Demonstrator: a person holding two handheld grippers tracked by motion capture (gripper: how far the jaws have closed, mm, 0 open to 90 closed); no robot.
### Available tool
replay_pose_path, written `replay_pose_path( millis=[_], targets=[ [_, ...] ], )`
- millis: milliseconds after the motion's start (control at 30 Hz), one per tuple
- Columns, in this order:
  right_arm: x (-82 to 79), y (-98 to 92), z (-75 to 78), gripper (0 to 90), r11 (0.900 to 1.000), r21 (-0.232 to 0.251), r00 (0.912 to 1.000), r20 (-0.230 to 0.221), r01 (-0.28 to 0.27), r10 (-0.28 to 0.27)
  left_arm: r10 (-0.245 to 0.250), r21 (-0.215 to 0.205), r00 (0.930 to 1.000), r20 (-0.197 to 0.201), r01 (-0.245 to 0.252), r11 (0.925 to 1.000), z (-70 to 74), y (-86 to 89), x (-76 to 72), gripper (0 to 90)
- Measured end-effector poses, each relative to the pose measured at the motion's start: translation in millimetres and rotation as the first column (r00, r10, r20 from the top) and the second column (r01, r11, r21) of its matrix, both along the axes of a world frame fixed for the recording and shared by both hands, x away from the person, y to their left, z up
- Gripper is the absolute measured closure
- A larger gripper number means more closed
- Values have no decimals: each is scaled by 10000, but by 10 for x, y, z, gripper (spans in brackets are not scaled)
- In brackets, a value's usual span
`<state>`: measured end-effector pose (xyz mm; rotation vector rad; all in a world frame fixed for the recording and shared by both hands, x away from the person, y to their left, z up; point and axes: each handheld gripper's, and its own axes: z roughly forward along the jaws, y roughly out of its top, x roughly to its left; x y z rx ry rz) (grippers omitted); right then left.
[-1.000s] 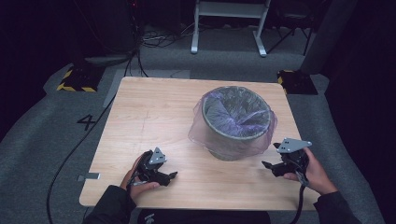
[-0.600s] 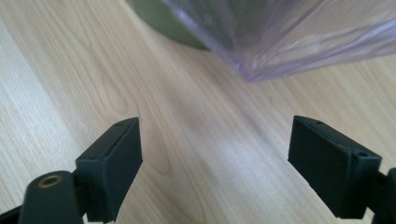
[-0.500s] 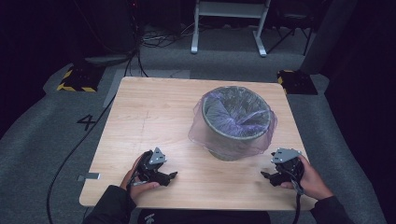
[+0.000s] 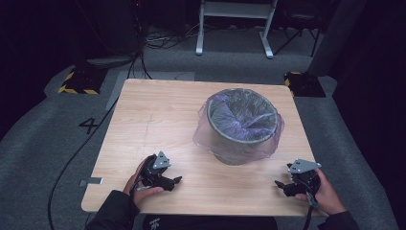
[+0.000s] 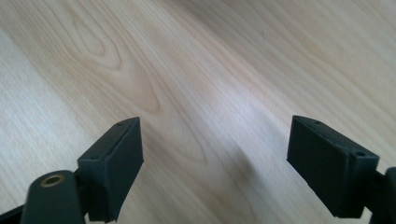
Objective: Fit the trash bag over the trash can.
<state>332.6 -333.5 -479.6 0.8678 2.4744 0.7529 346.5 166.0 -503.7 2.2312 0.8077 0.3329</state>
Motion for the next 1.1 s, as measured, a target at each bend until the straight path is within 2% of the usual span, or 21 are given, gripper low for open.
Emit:
replay_pose_path(
  millis=[200, 300, 367, 400, 433, 467, 533, 567, 767, 1100],
  targets=[
    [-52, -214, -95, 169, 9947, 722, 9973, -51, 736, -734, -8, 14, 10000, -13, 8, 10000, 1, -2, 3, 151],
    [-47, -324, -140, 165, 9839, 1417, 9940, -265, 1086, -1059, -5, -1, 10000, -14, 5, 10000, -1, -6, 8, 147],
    [-38, -400, -171, 153, 9760, 1718, 9910, -202, 1336, -1321, -8, -10, 10000, -20, 8, 10000, -1, -8, 10, 147],
    [-26, -450, -190, 145, 9693, 1922, 9881, -221, 1534, -1520, -3, -23, 10000, -11, 3, 10000, -3, -10, 10, 147],
    [-6, -509, -214, 142, 9561, 2274, 9827, -458, 1850, -1792, -5, -12, 10000, -21, 5, 10000, -2, -10, 11, 147],
    [6, -563, -233, 142, 9444, 2460, 9757, -368, 2183, -2159, -6, -8, 10000, -18, 6, 10000, -1, -10, 11, 146],
    [28, -643, -238, 143, 9282, 2493, 9603, -330, 2763, -2770, -1, -12, 10000, -22, 1, 10000, -2, -10, 10, 147],
    [34, -670, -238, 143, 9232, 2501, 9555, -323, 2917, -2931, -2, -11, 10000, -23, 2, 10000, -2, -10, 10, 146],
    [44, -697, -240, 140, 9229, 2475, 9544, -284, 2948, -2972, -7, -12, 10000, -22, 7, 10000, -2, -10, 9, 146],
    [44, -679, -240, 138, 9161, 2491, 9480, -296, 3141, -3169, -87, -10, 10000, -20, 87, 10000, -2, -4, 12, 146]
  ],
)
